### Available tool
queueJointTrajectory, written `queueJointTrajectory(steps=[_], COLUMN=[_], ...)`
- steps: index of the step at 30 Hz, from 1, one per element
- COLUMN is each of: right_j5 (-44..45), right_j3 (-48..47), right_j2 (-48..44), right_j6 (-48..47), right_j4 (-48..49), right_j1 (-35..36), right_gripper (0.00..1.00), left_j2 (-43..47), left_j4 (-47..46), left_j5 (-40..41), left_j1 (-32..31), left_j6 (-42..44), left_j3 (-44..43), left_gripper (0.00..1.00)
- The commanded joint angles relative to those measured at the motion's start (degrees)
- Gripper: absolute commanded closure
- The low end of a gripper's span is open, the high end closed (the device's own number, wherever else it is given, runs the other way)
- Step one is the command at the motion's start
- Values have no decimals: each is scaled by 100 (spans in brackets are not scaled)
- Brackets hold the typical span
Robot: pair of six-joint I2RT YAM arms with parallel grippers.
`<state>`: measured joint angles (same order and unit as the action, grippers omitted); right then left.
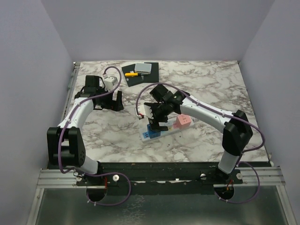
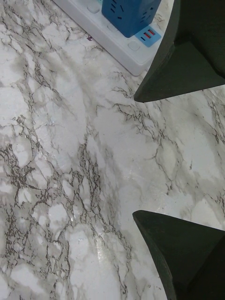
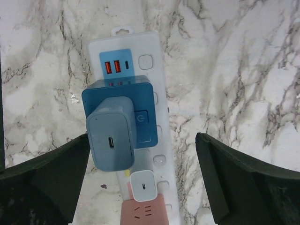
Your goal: Insert the plug
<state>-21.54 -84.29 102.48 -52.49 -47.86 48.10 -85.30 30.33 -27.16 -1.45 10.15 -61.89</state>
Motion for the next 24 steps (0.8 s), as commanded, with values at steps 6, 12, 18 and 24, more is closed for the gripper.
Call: queueJointTrajectory(steps=[6,12,18,24], right_j5=[221,2115,3760,4332], right_j3=[423,3462,4953,5827], right_j2=[-1334,-3297,-3568,-3104], right_j6=[1721,4621,5807,6591], right_j4=[1509,5924,7223,8481], right_j1=[-715,-2358,-3630,-4464], right_gripper=[0,0,0,0], left_j2=[149,175,18,9], left_j4=[151,-842,-2354,-4905], left_j5=[286,483,532,558], left_j1=[69,242,463,777], left_j6=[80,166,151,-269], left_j3=[-438,-3,625,2062], left_gripper=[1,1,1,1])
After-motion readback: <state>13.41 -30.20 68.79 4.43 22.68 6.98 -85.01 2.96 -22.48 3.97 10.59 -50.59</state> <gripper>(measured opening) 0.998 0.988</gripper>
